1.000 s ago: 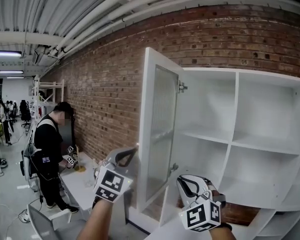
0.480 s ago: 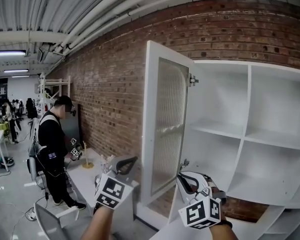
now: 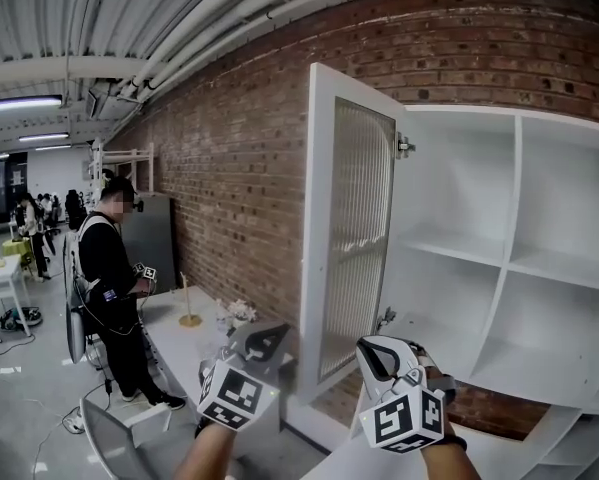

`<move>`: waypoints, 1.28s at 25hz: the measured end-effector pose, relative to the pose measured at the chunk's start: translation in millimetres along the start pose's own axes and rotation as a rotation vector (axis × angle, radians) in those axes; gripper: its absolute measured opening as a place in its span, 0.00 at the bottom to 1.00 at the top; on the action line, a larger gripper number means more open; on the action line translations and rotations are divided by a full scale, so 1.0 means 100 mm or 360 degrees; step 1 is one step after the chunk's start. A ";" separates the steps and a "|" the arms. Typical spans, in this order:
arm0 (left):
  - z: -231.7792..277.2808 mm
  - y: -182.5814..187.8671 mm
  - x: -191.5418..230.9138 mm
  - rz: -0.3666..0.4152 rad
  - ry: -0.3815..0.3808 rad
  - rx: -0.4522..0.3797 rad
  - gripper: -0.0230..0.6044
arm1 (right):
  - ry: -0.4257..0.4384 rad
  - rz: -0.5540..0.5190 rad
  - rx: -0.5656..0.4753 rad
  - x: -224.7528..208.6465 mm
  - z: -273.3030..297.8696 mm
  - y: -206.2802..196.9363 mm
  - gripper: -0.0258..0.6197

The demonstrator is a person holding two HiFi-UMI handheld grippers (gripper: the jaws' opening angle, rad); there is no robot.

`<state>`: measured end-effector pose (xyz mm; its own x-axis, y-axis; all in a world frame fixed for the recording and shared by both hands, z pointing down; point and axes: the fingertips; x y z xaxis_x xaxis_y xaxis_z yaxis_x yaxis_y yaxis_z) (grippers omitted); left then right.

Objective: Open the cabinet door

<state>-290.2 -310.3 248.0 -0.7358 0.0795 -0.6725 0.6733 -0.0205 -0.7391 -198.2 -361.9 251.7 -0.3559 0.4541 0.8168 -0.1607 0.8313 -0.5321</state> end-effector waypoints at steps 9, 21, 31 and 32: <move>-0.11 -0.15 -0.16 -0.0005 -0.0008 0.0050 0.04 | 0.0042 0.0016 0.0000 0.17 0.02 0.01 0.05; -0.20 -0.26 -0.30 -0.0033 -0.0013 0.0079 0.04 | 0.0105 0.0029 0.0024 0.30 -0.02 -0.01 0.05; -0.27 -0.35 -0.45 -0.0067 -0.0031 0.0089 0.04 | 0.0128 0.0030 0.0037 0.38 -0.09 -0.03 0.05; -0.28 -0.35 -0.47 -0.0070 -0.0032 0.0088 0.04 | 0.0128 0.0030 0.0038 0.38 -0.10 -0.03 0.05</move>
<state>-277.2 -285.7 306.2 -0.7661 0.0614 -0.6398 0.6359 -0.0723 -0.7684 -202.0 -343.7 286.8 -0.2841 0.4949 0.8212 -0.1766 0.8149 -0.5521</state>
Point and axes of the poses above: the fingertips, and each gripper's own axes: z forward along the fingers, x to its left, y out of its top, and after that the axes turned 11 degrees about -y, right-handed
